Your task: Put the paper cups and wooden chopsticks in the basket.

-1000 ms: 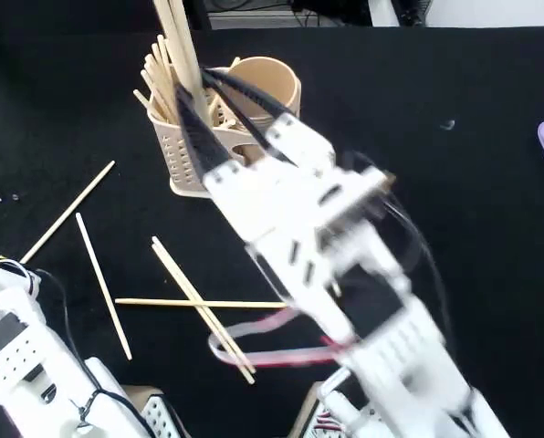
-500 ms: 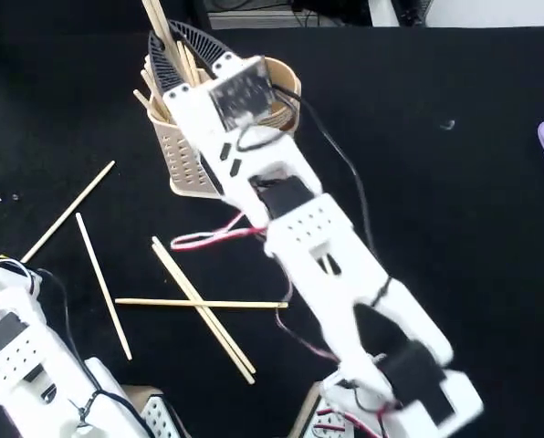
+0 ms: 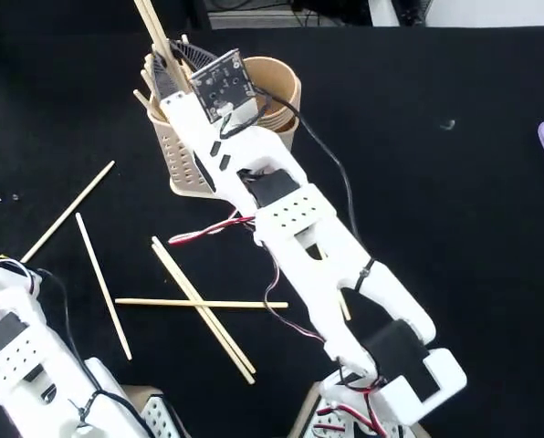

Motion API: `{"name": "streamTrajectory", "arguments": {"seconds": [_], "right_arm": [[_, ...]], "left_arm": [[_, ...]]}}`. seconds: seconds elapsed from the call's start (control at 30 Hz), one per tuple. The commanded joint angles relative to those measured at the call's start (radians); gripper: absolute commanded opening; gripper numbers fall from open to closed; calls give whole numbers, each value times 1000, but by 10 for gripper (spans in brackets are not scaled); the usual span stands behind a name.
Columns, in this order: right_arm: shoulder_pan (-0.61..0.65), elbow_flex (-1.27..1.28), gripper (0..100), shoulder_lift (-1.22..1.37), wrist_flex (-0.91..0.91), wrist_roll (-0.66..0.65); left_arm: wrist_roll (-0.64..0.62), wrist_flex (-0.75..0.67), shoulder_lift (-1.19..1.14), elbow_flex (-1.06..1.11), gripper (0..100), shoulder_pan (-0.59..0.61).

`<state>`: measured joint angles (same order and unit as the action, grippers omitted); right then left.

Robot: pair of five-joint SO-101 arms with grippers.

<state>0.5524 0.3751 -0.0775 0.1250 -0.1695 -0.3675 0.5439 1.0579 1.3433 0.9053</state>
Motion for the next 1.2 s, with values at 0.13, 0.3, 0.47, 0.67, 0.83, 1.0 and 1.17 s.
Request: {"name": "streamTrajectory", "arguments": {"seconds": [0.13, 0.3, 0.47, 0.67, 0.83, 1.0, 1.17], "right_arm": [[-11, -68, 119, -21, -78, 58], [-14, -74, 118, -147, -92, 57], [-2, -81, 117, -367, -334, 54], [14, -74, 117, -671, -853, 54], [-26, -13, 117, -825, -1221, 52], [-166, 200, 119, -906, -1387, 41], [-321, 526, 119, -914, -1332, -83]], "left_arm": [[-3, -15, 3, -25, 105, -8], [-3, -20, 3, -24, 105, -8], [-3, -20, 3, -24, 105, -8], [-3, -20, 3, -24, 105, -8], [-3, -20, 3, -24, 105, -8], [-3, -20, 3, -24, 105, -8], [-3, -20, 3, -24, 105, -8]]}}
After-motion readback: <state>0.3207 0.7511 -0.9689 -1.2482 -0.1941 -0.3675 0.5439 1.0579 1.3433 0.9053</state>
